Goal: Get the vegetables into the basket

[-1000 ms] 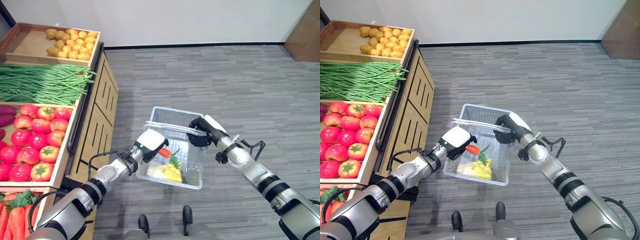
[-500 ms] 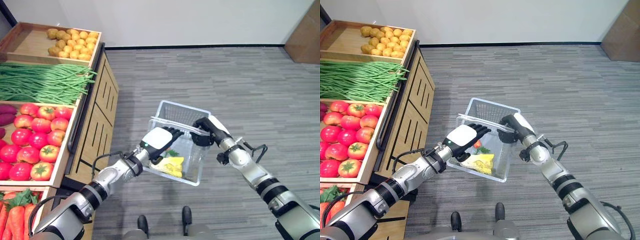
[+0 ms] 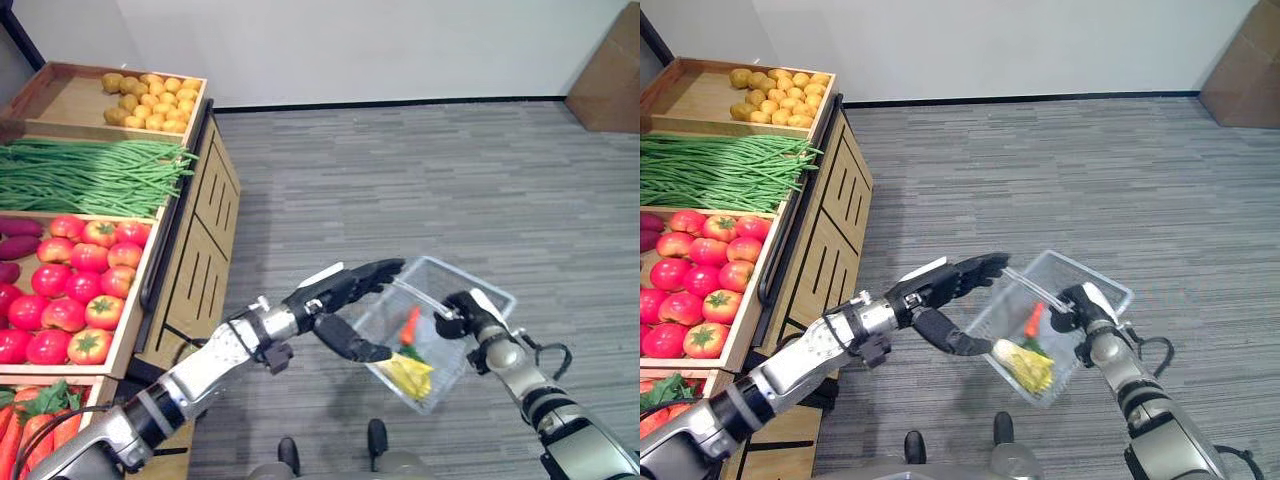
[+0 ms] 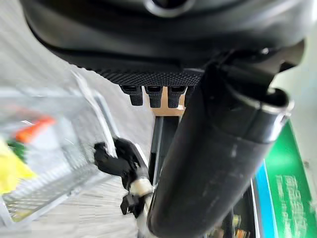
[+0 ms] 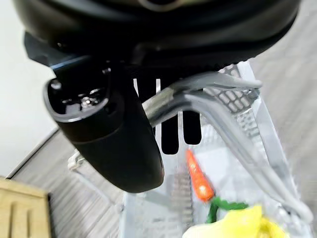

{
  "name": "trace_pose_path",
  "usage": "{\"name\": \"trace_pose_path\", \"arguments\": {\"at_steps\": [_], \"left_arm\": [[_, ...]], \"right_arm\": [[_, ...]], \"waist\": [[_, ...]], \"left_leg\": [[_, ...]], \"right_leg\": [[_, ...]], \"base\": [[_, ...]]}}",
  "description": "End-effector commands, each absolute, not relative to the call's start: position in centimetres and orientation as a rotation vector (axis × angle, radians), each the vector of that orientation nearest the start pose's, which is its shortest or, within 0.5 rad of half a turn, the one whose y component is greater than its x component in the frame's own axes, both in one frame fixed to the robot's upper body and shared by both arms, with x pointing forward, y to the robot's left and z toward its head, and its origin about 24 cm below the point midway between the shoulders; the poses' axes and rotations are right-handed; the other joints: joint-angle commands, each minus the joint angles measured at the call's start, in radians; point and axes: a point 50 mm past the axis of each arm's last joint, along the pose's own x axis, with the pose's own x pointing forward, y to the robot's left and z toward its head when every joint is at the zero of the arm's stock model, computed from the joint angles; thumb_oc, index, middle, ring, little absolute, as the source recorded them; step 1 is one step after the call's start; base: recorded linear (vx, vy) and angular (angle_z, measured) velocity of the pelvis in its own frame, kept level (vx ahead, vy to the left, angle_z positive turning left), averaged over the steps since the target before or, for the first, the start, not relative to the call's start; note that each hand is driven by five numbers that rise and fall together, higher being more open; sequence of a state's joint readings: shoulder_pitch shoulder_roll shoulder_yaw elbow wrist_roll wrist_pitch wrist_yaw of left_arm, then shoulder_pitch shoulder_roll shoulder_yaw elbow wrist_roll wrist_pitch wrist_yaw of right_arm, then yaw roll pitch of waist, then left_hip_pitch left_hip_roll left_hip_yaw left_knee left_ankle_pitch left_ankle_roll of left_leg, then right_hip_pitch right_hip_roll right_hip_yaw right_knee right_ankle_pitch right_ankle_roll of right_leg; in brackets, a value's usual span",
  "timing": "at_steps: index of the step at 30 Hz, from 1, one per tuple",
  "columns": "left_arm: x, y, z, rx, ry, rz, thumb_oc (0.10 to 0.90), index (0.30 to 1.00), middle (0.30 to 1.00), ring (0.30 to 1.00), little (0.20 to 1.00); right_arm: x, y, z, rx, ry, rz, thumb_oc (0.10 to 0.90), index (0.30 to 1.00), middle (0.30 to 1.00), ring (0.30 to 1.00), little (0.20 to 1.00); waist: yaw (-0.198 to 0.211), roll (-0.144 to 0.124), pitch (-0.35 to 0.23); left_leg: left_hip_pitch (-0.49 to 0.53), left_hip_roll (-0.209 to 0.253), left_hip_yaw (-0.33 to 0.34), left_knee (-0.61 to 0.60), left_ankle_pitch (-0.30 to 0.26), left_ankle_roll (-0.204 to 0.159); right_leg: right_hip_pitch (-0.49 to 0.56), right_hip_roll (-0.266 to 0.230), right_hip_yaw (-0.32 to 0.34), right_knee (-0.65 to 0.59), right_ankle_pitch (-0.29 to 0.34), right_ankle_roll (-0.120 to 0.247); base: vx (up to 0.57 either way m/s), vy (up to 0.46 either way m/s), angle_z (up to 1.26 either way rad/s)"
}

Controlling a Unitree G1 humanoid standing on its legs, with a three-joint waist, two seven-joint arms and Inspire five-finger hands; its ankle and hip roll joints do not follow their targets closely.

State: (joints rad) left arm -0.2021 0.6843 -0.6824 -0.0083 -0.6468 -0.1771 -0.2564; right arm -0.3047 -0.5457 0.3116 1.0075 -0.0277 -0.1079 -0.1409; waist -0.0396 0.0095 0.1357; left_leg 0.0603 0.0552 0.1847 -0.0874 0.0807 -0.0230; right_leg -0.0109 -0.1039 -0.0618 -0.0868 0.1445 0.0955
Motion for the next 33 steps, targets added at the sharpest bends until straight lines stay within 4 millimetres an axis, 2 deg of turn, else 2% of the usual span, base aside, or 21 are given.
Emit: {"name": "trace_pose_path", "arguments": {"at_steps": [1, 4, 5, 8, 10, 12, 14, 15, 16, 17, 18, 23, 26, 27, 32, 33], "left_arm": [[24.0, 13.6, 4.7, -0.037, 0.048, -0.765, 0.9, 1.0, 1.0, 1.0, 1.0], [22.9, 16.7, 1.8, 0.034, 0.186, -0.674, 0.9, 1.0, 1.0, 1.0, 1.0], [22.2, 18.1, -0.3, 0.055, 0.274, -0.606, 0.9, 1.0, 1.0, 1.0, 1.0], [20.2, 20.6, -4.4, 0.108, 0.447, -0.477, 0.9, 1.0, 1.0, 1.0, 1.0], [18.1, 21.9, -7.4, 0.111, 0.588, -0.374, 0.9, 1.0, 1.0, 1.0, 1.0], [16.4, 22.8, -9.6, 0.183, 0.691, -0.312, 0.9, 1.0, 1.0, 1.0, 1.0], [13.4, 24.0, -12.5, 0.304, 0.865, -0.235, 0.9, 1.0, 1.0, 1.0, 1.0], [13.4, 23.9, -12.5, 0.305, 0.864, -0.235, 0.9, 1.0, 1.0, 1.0, 1.0], [12.6, 23.9, -13.1, 0.323, 0.903, -0.225, 0.9, 1.0, 1.0, 1.0, 1.0], [10.5, 24.6, -14.5, 0.363, 1.035, -0.161, 0.9, 1.0, 1.0, 1.0, 1.0], [10.5, 24.3, -14.6, 0.345, 1.032, -0.157, 0.9, 1.0, 1.0, 1.0, 1.0], [6.8, 24.9, -16.1, 0.442, 1.231, -0.074, 0.9, 1.0, 1.0, 1.0, 1.0], [6.1, 25.0, -16.3, 0.473, 1.257, -0.047, 0.9, 1.0, 1.0, 1.0, 1.0], [5.7, 24.9, -16.4, 0.474, 1.27, -0.018, 0.9, 1.0, 1.0, 1.0, 1.0], [4.5, 24.2, -16.7, 0.452, 1.309, 0.044, 0.9, 1.0, 1.0, 1.0, 1.0], [4.5, 24.2, -16.7, 0.452, 1.309, 0.044, 0.9, 1.0, 1.0, 1.0, 1.0]], "right_arm": [[27.6, -30.6, -1.2, -0.698, 0.385, -0.215, 0.4, 0.3, 0.3, 0.3, 0.3], [25.1, -32.1, -2.9, -0.673, 0.473, -0.26, 0.4, 0.3, 0.3, 0.3, 0.3], [24.3, -32.4, -3.6, -0.647, 0.505, -0.282, 0.4, 0.3, 0.3, 0.3, 0.3], [22.0, -33.0, -5.2, -0.603, 0.581, -0.317, 0.4, 0.3, 0.3, 0.3, 0.3], [20.5, -33.6, -6.1, -0.557, 0.636, -0.359, 0.4, 0.3, 0.3, 0.3, 0.3], [18.9, -33.9, -7.2, -0.517, 0.7, -0.398, 0.4, 0.3, 0.3, 0.3, 0.3], [16.5, -34.2, -8.5, -0.466, 0.776, -0.449, 0.4, 0.3, 0.3, 0.3, 0.3], [16.5, -34.2, -8.5, -0.466, 0.776, -0.45, 0.4, 0.3, 0.3, 0.3, 0.3], [15.9, -34.3, -8.9, -0.449, 0.8, -0.463, 0.4, 0.3, 0.3, 0.3, 0.3], [14.8, -34.0, -9.6, -0.416, 0.84, -0.478, 0.4, 0.3, 0.3, 0.3, 0.3], [14.6, -34.0, -9.7, -0.414, 0.845, -0.478, 0.4, 0.3, 0.3, 0.3, 0.3], [12.0, -32.6, -11.6, -0.346, 0.932, -0.474, 0.4, 0.3, 0.3, 0.3, 0.3], [11.1, -31.7, -12.3, -0.316, 0.962, -0.465, 0.4, 0.3, 0.3, 0.3, 0.3], [10.2, -30.7, -13.0, -0.286, 0.986, -0.457, 0.4, 0.3, 0.3, 0.3, 0.3], [7.1, -28.6, -14.7, -0.197, 1.089, -0.464, 0.4, 0.3, 0.3, 0.3, 0.3], [7.1, -28.6, -14.7, -0.196, 1.089, -0.464, 0.4, 0.3, 0.3, 0.3, 0.3]], "waist": [[0.029, -0.042, -0.119], [0.031, -0.04, -0.117], [0.03, -0.04, -0.116], [0.029, -0.035, -0.114], [0.029, -0.034, -0.113], [0.028, -0.032, -0.112], [0.026, -0.033, -0.113], [0.026, -0.032, -0.113], [0.025, -0.033, -0.114], [0.024, -0.032, -0.114], [0.023, -0.032, -0.116], [0.017, -0.039, -0.124], [0.014, -0.041, -0.127], [0.013, -0.044, -0.129], [0.012, -0.045, -0.131], [0.012, -0.045, -0.131]], "left_leg": [[-0.023, 0.093, -0.034, 0.0, -0.035, -0.098], [-0.025, 0.094, -0.038, 0.0, -0.032, -0.098], [-0.024, 0.094, -0.038, 0.0, -0.031, -0.098], [-0.026, 0.094, -0.042, 0.0, -0.029, -0.098], [-0.028, 0.094, -0.043, 0.0, -0.026, -0.097], [-0.03, 0.095, -0.044, 0.0, -0.025, -0.096], [-0.032, 0.097, -0.041, 0.0, -0.024, -0.097], [-0.032, 0.098, -0.041, 0.0, -0.024, -0.097], [-0.032, 0.098, -0.04, 0.0, -0.024, -0.097], [-0.028, 0.101, -0.037, 0.0, -0.026, -0.098], [-0.032, 0.1, -0.038, 0.0, -0.023, -0.098], [-0.027, 0.105, -0.03, 0.0, -0.025, -0.101], [-0.025, 0.107, -0.028, 0.0, -0.026, -0.103], [-0.025, 0.109, -0.027, 0.0, -0.025, -0.104], [-0.022, 0.113, -0.031, 0.0, -0.022, -0.107], [-0.022, 0.113, -0.031, 0.0, -0.022, -0.107]], "right_leg": [[0.018, -0.106, -0.044, 0.0, -0.026, 0.106], [0.021, -0.106, -0.05, 0.0, -0.027, 0.107], [0.021, -0.107, -0.05, 0.0, -0.026, 0.106], [0.021, -0.107, -0.055, 0.0, -0.027, 0.106], [0.019, -0.106, -0.057, 0.0, -0.026, 0.106], [0.018, -0.104, -0.058, 0.0, -0.027, 0.105], [0.015, -0.103, -0.059, 0.0, -0.026, 0.104], [0.015, -0.103, -0.059, 0.0, -0.026, 0.104], [0.014, -0.102, -0.058, 0.0, -0.027, 0.104], [0.017, -0.102, -0.056, 0.0, -0.029, 0.103], [0.013, -0.102, -0.055, 0.0, -0.027, 0.102], [0.008, -0.096, -0.045, 0.0, -0.027, 0.098], [0.008, -0.094, -0.045, 0.0, -0.028, 0.097], [0.01, -0.093, -0.045, 0.0, -0.029, 0.096], [0.017, -0.09, -0.05, 0.0, -0.033, 0.094], [0.017, -0.09, -0.05, 0.0, -0.033, 0.094]], "base": [[0.0, 0.0, 0.0], [0.0, -0.002, 0.02], [-0.01, -0.002, 0.05], [0.0, 0.001, 0.02], [-0.01, 0.001, 0.02], [0.0, 0.0, 0.0], [-0.01, -0.003, 0.02], [-0.01, -0.003, 0.03], [0.0, 0.003, 0.05], [-0.01, 0.002, 0.06], [-0.01, -0.001, 0.07], [0.0, -0.005, -0.04], [0.0, -0.01, -0.09], [0.0, -0.022, -0.07], [0.0, -0.003, -0.01], [0.0, 0.0, 0.0]]}}
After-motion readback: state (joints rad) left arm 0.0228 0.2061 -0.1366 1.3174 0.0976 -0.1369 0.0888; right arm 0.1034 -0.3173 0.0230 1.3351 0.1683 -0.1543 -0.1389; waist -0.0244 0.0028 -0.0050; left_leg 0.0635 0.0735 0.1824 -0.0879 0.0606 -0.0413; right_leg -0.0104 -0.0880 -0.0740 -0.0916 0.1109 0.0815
